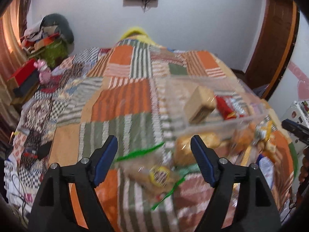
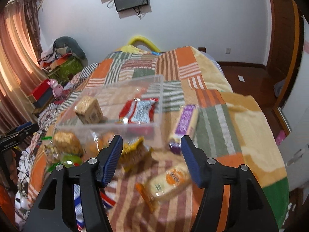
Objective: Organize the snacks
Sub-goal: 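Grasp the green-zipper cookie bag with the left tool while the right grasps the rice cake, then lower the cookie bag into the box with the left tool while the right drops the rice cake in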
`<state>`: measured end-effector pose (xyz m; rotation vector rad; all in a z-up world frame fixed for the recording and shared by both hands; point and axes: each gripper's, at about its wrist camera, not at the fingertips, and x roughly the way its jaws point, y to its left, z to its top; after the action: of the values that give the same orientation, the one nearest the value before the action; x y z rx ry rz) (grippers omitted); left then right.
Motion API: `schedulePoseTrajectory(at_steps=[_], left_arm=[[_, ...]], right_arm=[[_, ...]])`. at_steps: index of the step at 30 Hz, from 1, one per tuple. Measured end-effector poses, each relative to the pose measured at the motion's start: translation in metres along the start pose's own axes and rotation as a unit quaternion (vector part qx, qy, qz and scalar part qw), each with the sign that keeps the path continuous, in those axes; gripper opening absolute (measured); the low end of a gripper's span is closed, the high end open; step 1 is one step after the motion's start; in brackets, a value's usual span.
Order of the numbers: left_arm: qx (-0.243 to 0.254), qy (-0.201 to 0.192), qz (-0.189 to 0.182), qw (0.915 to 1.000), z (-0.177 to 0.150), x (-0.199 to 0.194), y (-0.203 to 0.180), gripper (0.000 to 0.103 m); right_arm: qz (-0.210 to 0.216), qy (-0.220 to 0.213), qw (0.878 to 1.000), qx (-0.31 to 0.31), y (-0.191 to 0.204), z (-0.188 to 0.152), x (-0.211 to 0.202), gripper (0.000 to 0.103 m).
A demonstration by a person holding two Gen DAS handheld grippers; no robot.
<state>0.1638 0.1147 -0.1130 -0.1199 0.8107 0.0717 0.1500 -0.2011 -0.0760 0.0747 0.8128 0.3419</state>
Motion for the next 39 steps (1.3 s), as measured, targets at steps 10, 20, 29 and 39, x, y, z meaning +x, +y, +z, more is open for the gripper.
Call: schedulePoseTrajectory(at_steps=[10, 20, 29, 39], left_arm=[[-0.023, 0.059, -0.007, 0.998, -0.039, 0.032, 0.013, 0.078], [-0.042, 0.08, -0.034, 0.9953, -0.047, 0.064, 0.005, 0.075], [-0.033, 0.061, -0.039, 0.9968, -0.045, 0.062, 0.001, 0.05], [-0.022, 0.036, -0.03, 0.9987, -0.039, 0.04, 0.001, 0.04]], right_arm=[[-0.016, 0.057, 0.998, 0.009, -0.01, -0.034, 0.021, 0.065], [-0.019, 0.078, 0.995, 0.05, -0.024, -0.042, 0.039, 0.068], [-0.026, 0.074, 0.995, 0.063, -0.026, -0.04, 0.045, 0.068], [-0.029, 0.066, 0.995, 0.061, -0.036, -0.045, 0.031, 0.037]])
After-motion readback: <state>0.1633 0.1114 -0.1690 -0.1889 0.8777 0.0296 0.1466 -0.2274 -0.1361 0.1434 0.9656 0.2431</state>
